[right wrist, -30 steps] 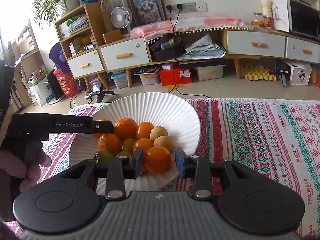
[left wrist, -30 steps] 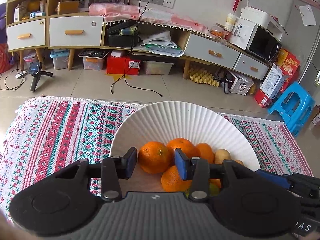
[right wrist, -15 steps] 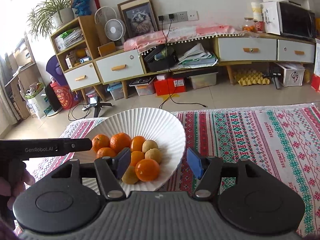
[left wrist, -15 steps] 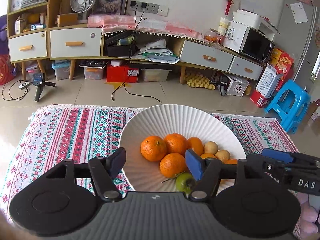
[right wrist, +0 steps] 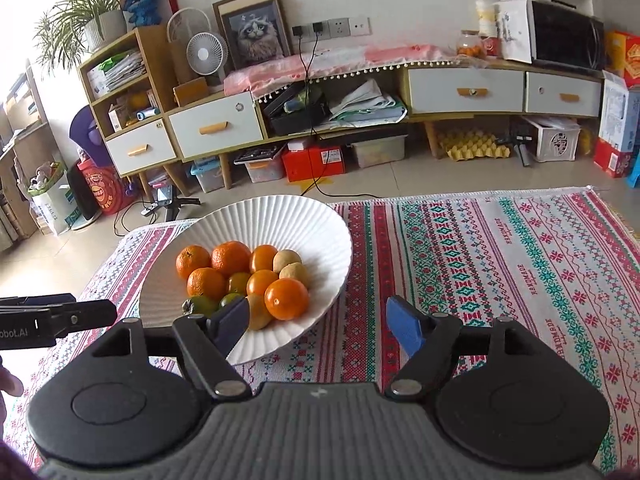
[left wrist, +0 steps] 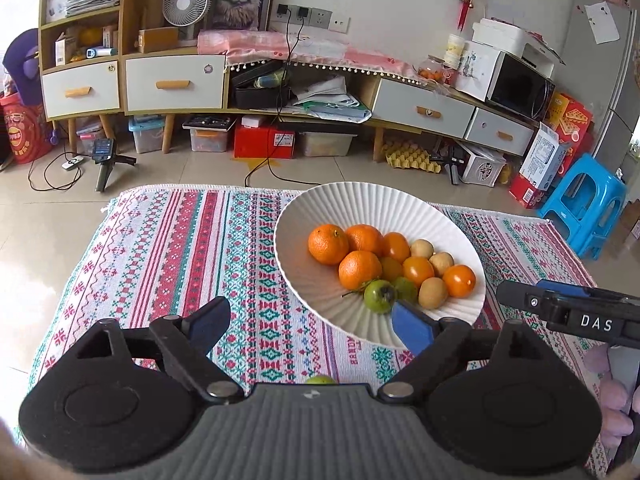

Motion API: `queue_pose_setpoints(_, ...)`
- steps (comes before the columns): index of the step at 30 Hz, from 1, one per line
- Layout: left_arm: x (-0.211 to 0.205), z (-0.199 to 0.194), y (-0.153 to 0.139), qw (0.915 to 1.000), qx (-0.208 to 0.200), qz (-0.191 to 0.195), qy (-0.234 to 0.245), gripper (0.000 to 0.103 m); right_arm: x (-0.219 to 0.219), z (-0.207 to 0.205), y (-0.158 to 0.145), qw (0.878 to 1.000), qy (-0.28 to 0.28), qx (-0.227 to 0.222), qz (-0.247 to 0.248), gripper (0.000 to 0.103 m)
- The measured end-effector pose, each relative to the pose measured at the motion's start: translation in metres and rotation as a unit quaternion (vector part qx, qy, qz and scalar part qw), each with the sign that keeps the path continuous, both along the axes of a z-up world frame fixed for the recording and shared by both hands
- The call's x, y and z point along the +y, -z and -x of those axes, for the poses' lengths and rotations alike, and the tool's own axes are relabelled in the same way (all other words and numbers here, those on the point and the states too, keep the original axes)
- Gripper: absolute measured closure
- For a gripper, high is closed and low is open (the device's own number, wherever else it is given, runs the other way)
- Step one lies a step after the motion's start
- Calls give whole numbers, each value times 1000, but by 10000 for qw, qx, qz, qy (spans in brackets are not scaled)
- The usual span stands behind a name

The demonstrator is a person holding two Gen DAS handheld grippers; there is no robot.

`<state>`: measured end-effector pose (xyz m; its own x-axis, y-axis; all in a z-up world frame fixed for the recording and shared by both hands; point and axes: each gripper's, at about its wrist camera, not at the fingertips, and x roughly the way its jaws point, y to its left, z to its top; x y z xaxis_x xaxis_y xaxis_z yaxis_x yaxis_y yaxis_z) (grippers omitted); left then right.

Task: Organize fruits
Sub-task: 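Move both open tools back toward the last apple and kiwi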

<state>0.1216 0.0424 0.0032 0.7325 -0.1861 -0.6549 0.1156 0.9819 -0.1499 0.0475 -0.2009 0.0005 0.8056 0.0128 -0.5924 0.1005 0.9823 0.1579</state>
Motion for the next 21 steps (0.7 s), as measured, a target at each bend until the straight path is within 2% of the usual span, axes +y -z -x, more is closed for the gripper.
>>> queue_pose_setpoints(8,2,26,6,9995,-21,-293,83,4,7,19,1,9998,-126,36,152,14)
queue_pose_setpoints(12,-1,38,11,9982,-108,-566,181,2,9,26,3,9996,-127,76,242,7)
queue_pose_setpoints(21,-2,55,33,9967,0,-718,390,2,5,43,13,9991,-34,69,419,2)
